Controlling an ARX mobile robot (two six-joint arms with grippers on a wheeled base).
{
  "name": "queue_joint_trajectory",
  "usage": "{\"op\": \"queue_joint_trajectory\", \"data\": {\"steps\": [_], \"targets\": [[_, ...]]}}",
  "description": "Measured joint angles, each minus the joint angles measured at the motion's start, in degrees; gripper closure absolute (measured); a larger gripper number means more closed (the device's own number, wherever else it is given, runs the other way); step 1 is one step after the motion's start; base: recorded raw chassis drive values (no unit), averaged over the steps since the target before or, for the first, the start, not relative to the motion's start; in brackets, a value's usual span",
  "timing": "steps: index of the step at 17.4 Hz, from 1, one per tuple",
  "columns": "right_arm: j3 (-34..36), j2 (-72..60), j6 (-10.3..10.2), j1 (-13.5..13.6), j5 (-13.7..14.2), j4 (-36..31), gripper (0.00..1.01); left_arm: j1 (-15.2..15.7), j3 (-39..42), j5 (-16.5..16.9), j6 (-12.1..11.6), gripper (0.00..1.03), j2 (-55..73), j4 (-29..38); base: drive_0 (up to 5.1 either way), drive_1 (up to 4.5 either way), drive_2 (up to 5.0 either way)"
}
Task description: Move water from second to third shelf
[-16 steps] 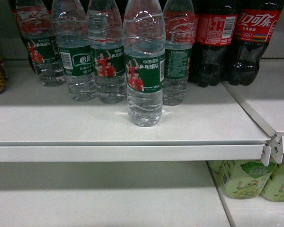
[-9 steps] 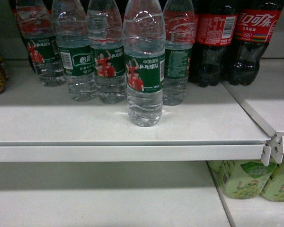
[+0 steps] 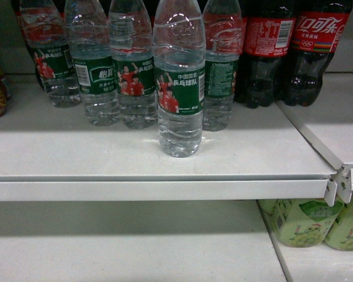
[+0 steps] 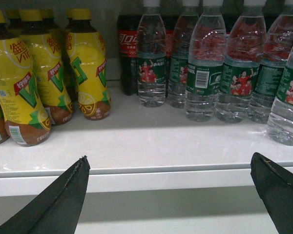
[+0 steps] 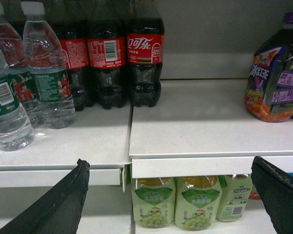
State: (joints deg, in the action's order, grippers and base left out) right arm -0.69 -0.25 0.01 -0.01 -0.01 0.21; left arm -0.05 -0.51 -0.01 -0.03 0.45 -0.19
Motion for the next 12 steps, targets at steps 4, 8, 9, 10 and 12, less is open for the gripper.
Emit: {"op": "queue_joint_trajectory", "data": {"steps": [4,8,9,10,12], "targets": [[0.0,0.0,0.0,0.0,0.0,0.0,0.03,0.0,0.0,0.0,0.0,0.05,0.0,0.0,0.0,0.00,0.0],[-2.6,-15.4,-2.7,-4.7,-1.4,-18.0,0.03,0.0,0.0,0.0,0.0,0.05,0.0,0.0,0.0,0.00,0.0],[-5.1,-20.6,-2.4,-4.9,-2.1,-22.8,0.03,0.0,0.0,0.0,0.0,0.05,0.0,0.0,0.0,0.00,0.0],[-8.3,-25.4,-1.7,-4.9,-3.5,-26.9,0.03,0.0,0.0,0.0,0.0,0.05,0.0,0.0,0.0,0.00,0.0],[-14.1,-35.6,-0.1,-4.4,-3.9,-34.0,0.03,0.0,0.0,0.0,0.0,0.05,0.0,0.0,0.0,0.00,0.0]]}}
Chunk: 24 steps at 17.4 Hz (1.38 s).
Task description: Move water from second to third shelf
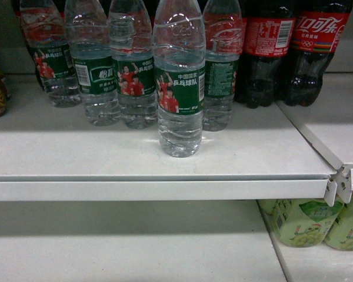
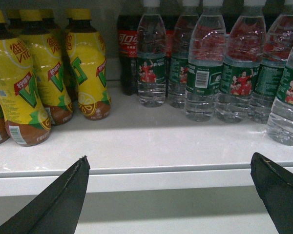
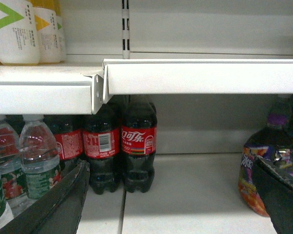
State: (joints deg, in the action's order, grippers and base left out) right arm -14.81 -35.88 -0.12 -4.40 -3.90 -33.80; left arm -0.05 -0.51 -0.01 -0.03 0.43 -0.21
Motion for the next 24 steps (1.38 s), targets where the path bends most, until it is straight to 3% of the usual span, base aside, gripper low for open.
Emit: {"op": "queue_joint_trajectory", "data": {"steps": [3,6,9,13,18,22,24], "targets": [[-4.4,-12.4,1.0,3.7,-0.5,-4.4,0.03,0.0,0.0,0.0,0.0,0.05,0.0,0.0,0.0,0.00,0.0],[-4.5,-23.1,1.1,11.6,-0.4,-9.6,0.03,0.0,0.0,0.0,0.0,0.05,0.0,0.0,0.0,0.00,0.0],[-5.2,-37.2,0.8,20.3,1.5,-16.4,0.03,0.0,0.0,0.0,0.0,0.05,0.0,0.0,0.0,0.00,0.0],[-11.7,-50.3,1.0,28.3,1.3,-17.2,0.03,0.0,0.0,0.0,0.0,0.05,0.0,0.0,0.0,0.00,0.0],[-19.0,-56.8,-0.4,31.9,0.6,-15.0,0.03,0.0,0.0,0.0,0.0,0.05,0.0,0.0,0.0,0.00,0.0],[-27.0,-59.0,-5.8,33.4,-0.7,-9.8,0.03,0.0,0.0,0.0,0.0,0.05,0.0,0.0,0.0,0.00,0.0],[-27.8,-59.3,-6.1,33.5,-0.9,-9.1,0.03,0.0,0.0,0.0,0.0,0.05,0.0,0.0,0.0,0.00,0.0]]}}
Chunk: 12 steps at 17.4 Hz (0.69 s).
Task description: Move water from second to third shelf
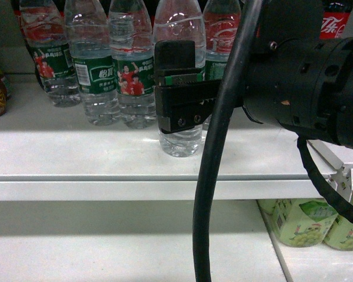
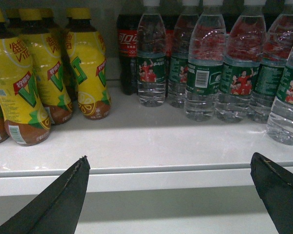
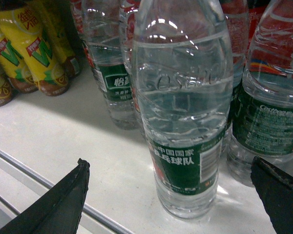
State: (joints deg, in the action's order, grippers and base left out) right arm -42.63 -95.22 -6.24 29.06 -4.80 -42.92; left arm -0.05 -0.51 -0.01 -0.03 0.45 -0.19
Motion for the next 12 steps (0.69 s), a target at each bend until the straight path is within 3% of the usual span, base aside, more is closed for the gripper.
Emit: {"op": "queue_joint_trajectory", "data": {"steps": [7,12], "targets": [[-6.4,-3.5,-1.4,0.6,0.0,5.0,0.03,0.0,0.0,0.0,0.0,0.05,0.0,0.0,0.0,0.00,0.0],[-10.6,-8.1,-1.6,0.9,2.8,6.1,0.03,0.0,0.0,0.0,0.0,0.05,0.0,0.0,0.0,0.00,0.0]]}}
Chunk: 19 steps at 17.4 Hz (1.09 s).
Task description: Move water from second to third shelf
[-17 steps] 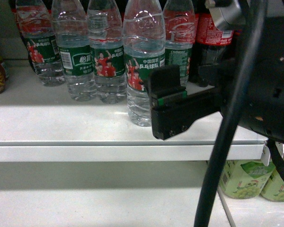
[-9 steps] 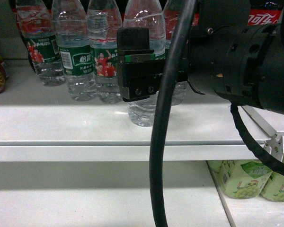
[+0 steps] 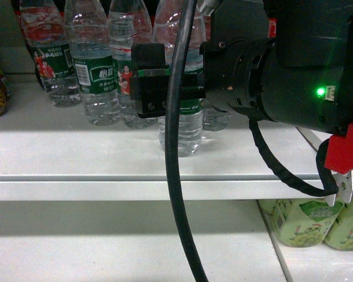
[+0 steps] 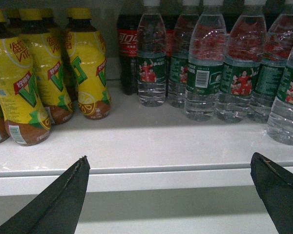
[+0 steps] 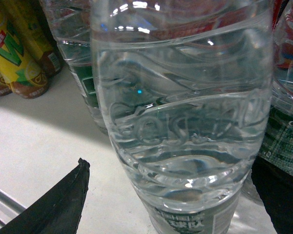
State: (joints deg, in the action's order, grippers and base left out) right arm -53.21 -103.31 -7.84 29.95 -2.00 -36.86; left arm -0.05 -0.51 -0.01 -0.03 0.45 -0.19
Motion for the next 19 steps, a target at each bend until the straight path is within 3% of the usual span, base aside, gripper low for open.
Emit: {"op": "queue_joint_trajectory", "data": {"steps": [6,11,16,19], "targets": [[-5.0,-4.4,-0.4,1.3,4.0,1.1,0.03,0.0,0.0,0.0,0.0,0.05,0.0,0.0,0.0,0.00,0.0],[-7.5,-6.3,0.7,1.6,6.3,1.8,0.03,0.0,0.0,0.0,0.0,0.05,0.0,0.0,0.0,0.00,0.0],[-7.8,-6.5,1.0,1.6,7.5,2.1,0.50,0.0,0.0,0.0,0.0,0.05,0.0,0.0,0.0,0.00,0.0],[-8.1,-6.5,1.0,1.6,7.6,2.1,0.59,0.0,0.0,0.0,0.0,0.05,0.0,0.0,0.0,0.00,0.0]]}}
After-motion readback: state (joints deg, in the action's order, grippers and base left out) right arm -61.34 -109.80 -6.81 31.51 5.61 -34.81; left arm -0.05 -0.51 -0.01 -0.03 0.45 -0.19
